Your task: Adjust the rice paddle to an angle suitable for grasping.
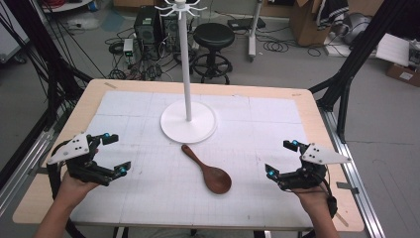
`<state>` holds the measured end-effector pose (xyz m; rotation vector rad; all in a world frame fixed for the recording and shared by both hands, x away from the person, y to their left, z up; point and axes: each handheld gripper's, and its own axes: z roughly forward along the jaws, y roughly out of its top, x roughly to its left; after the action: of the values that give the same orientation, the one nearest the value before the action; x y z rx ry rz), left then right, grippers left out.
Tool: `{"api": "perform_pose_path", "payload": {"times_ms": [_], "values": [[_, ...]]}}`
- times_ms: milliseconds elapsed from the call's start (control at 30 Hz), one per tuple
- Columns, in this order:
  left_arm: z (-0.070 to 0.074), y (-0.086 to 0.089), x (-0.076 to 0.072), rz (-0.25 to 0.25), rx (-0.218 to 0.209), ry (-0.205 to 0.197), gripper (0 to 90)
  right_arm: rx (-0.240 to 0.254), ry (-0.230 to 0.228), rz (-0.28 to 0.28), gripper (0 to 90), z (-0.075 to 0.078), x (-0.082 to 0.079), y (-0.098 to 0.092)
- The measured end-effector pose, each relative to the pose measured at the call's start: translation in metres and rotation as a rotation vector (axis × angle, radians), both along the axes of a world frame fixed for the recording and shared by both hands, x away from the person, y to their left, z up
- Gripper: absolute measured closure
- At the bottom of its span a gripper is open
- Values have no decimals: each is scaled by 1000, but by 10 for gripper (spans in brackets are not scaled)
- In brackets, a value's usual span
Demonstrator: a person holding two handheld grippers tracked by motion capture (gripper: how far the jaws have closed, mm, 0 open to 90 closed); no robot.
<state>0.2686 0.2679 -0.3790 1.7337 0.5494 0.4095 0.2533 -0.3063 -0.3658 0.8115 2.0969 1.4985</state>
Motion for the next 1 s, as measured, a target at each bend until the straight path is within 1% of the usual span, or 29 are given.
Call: {"api": "perform_pose_path", "payload": {"times_ms": [133, 200, 300, 333, 467, 533, 667, 733, 767, 800, 1000], "values": [[0, -1, 0, -8, 7, -3, 18, 6, -4, -14, 4, 0, 0, -2], [0, -1, -1, -8, 12, -3, 18, 3, -7, -17, 4, 1, -3, -4], [0, 0, -2, -12, 7, -4, 18, 5, -8, -13, 4, 2, -4, -4], [1, 0, -2, -14, 5, -2, 18, 8, 0, -9, 4, 3, -4, -3], [0, 0, -2, -17, 10, -3, 18, -11, 6, 1, 4, 3, -3, 1], [0, 0, -2, -12, 6, 1, 18, -37, 21, 20, 4, 3, -1, 7], [0, -1, -2, -13, 11, 1, 18, -47, 32, 34, 4, 5, 2, 13], [0, -1, -2, -12, 17, 1, 18, -76, 51, 37, 5, 5, 4, 18], [0, -1, -2, -12, 19, 1, 18, -76, 51, 37, 5, 5, 4, 18], [0, -1, -2, -11, 15, 1, 18, -97, 63, 29, 5, 5, 5, 20], [0, -1, -2, -9, 17, -2, 18, -106, 75, 41, 4, 4, 10, 28]]}}
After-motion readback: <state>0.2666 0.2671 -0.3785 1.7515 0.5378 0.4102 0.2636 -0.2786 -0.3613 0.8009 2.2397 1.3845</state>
